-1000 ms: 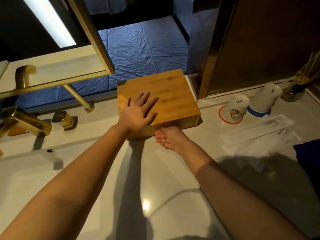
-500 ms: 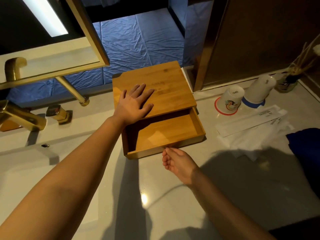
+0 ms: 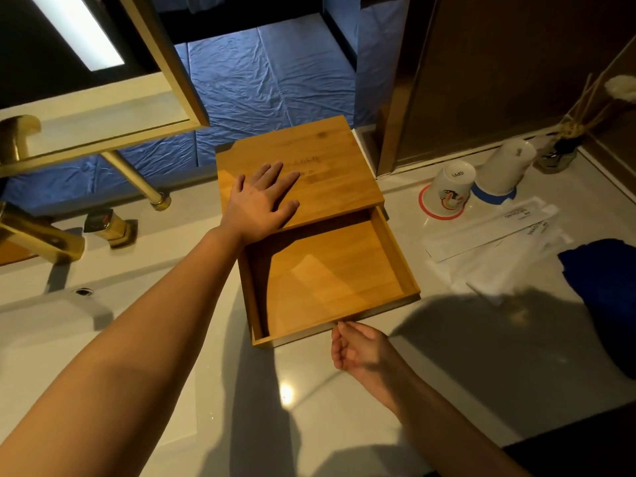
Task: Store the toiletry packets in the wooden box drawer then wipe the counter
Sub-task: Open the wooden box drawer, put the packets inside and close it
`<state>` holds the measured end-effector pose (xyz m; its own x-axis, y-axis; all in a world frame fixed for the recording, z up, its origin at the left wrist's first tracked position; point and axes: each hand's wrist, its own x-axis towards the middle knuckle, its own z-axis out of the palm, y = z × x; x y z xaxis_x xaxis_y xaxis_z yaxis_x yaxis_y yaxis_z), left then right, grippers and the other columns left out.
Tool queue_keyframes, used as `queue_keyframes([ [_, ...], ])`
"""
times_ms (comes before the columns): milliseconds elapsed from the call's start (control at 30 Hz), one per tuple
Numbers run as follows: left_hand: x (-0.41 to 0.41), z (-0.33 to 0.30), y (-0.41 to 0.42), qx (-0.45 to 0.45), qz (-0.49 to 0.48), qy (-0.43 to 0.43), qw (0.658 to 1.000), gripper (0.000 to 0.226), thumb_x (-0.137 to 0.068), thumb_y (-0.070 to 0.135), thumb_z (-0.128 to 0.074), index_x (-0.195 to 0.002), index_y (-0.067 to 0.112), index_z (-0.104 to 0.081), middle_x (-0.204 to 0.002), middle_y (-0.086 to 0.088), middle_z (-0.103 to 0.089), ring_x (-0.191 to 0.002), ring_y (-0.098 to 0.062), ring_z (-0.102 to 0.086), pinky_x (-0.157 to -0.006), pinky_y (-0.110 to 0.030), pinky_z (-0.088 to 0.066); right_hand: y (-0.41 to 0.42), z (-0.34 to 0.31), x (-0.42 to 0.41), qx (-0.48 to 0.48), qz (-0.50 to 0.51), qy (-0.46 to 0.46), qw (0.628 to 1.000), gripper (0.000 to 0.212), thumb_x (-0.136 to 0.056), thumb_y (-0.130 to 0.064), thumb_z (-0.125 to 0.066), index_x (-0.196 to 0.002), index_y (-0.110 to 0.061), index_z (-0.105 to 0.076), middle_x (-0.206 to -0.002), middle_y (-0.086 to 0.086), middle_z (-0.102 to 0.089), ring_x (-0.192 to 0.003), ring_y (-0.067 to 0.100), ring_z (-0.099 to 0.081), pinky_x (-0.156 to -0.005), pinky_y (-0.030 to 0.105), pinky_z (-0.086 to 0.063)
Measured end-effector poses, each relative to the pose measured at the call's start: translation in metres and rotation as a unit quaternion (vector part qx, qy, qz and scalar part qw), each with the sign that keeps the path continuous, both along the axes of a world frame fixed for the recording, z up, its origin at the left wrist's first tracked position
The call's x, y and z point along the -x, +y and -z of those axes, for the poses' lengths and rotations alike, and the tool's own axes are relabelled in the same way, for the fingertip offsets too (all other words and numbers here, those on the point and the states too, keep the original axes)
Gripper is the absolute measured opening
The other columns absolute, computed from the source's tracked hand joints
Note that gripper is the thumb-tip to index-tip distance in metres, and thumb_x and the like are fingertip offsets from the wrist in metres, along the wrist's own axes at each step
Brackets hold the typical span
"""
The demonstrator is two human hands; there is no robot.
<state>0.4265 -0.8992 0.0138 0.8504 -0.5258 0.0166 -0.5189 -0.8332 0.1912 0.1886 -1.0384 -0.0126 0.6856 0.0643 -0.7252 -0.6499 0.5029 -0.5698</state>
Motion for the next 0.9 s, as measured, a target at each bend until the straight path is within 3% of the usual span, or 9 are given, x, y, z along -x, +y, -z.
queue_keyframes([
  [200,0.000,0.001,0.000,-0.003,-0.002,-0.001,1.000,0.059,-0.088,0.059,-0.025,-0.144,0.042,-0.023,-0.159,0.000,-0.018,-0.147,-0.020,-0.011,-0.115,-0.054,-0.007,-0.002,-0.014,-0.003,0.024,-0.032,0.005,0.999,0.030,-0.099,-0.011,-0.038,-0.074,-0.005,-0.054,-0.064,0.009,-0.051,-0.058,0.017,-0.050,-0.056,0.023,-0.042],
  [333,-0.001,0.002,0.000,-0.006,0.001,-0.004,1.000,0.058,-0.088,0.060,-0.025,-0.144,0.042,-0.023,-0.159,-0.001,-0.018,-0.147,-0.020,-0.011,-0.115,-0.055,-0.008,-0.034,-0.014,-0.004,0.212,-0.174,-0.003,0.962,0.022,-0.095,-0.019,-0.048,-0.077,-0.017,-0.060,-0.072,0.002,-0.062,-0.064,0.013,-0.057,-0.059,0.020,-0.047],
  [433,-0.002,0.003,0.001,-0.002,-0.001,-0.008,1.000,0.059,-0.087,0.060,-0.025,-0.143,0.042,-0.024,-0.159,-0.001,-0.019,-0.147,-0.020,-0.012,-0.115,-0.055,-0.009,-0.091,-0.024,0.001,0.409,-0.266,-0.075,0.870,0.017,-0.091,-0.022,-0.054,-0.077,-0.023,-0.063,-0.075,-0.004,-0.064,-0.072,0.012,-0.060,-0.059,0.019,-0.042],
  [533,-0.002,0.003,0.001,-0.003,-0.001,-0.007,1.000,0.059,-0.087,0.061,-0.024,-0.143,0.043,-0.023,-0.159,-0.001,-0.019,-0.147,-0.020,-0.012,-0.115,-0.054,-0.008,-0.145,-0.033,-0.011,0.690,-0.249,-0.139,0.666,0.016,-0.091,-0.020,-0.053,-0.077,-0.019,-0.060,-0.076,0.002,-0.062,-0.071,0.016,-0.057,-0.059,0.018,-0.041],
  [600,-0.002,0.002,0.000,-0.005,-0.001,-0.007,1.000,0.060,-0.087,0.060,-0.024,-0.144,0.042,-0.023,-0.159,-0.001,-0.019,-0.147,-0.020,-0.011,-0.115,-0.054,-0.008,-0.173,-0.033,-0.030,0.770,-0.212,-0.154,0.581,0.019,-0.092,-0.019,-0.052,-0.107,-0.014,-0.063,-0.105,0.009,-0.066,-0.095,0.022,-0.059,-0.080,0.030,-0.048],
  [667,-0.001,0.001,0.000,-0.008,-0.002,-0.009,1.000,0.060,-0.087,0.060,-0.024,-0.144,0.042,-0.023,-0.159,-0.001,-0.019,-0.147,-0.020,-0.011,-0.115,-0.053,-0.008,-0.199,-0.028,-0.048,0.776,-0.265,-0.170,0.546,0.037,-0.092,-0.017,-0.051,-0.130,-0.016,-0.052,-0.132,0.009,-0.056,-0.121,0.026,-0.050,-0.101,0.040,-0.040],
  [733,0.000,0.001,-0.001,-0.010,-0.004,-0.009,1.000,0.059,-0.087,0.059,-0.025,-0.144,0.042,-0.023,-0.159,-0.001,-0.018,-0.147,-0.020,-0.011,-0.115,-0.053,-0.008,-0.221,-0.019,-0.059,0.778,-0.357,-0.164,0.491,0.042,-0.094,-0.019,-0.049,-0.136,-0.022,-0.045,-0.143,0.005,-0.048,-0.132,0.024,-0.041,-0.111,0.042,-0.030],
  [800,0.000,0.001,-0.001,-0.012,-0.006,-0.008,1.000,0.059,-0.088,0.059,-0.026,-0.144,0.042,-0.023,-0.159,-0.001,-0.018,-0.147,-0.020,-0.011,-0.115,-0.053,-0.008,-0.235,-0.010,-0.064,0.772,-0.388,-0.168,0.475,0.042,-0.093,-0.020,-0.050,-0.135,-0.025,-0.046,-0.142,0.002,-0.049,-0.131,0.023,-0.042,-0.111,0.040,-0.030],
  [900,0.001,0.000,-0.001,-0.012,-0.006,-0.006,1.000,0.059,-0.088,0.058,-0.027,-0.144,0.042,-0.023,-0.159,0.000,-0.018,-0.147,-0.019,-0.011,-0.115,-0.053,-0.008,-0.239,-0.009,-0.068,0.763,-0.368,-0.207,0.490,0.036,-0.091,-0.017,-0.053,-0.127,-0.023,-0.056,-0.129,0.005,-0.061,-0.119,0.025,-0.053,-0.098,0.039,-0.044],
])
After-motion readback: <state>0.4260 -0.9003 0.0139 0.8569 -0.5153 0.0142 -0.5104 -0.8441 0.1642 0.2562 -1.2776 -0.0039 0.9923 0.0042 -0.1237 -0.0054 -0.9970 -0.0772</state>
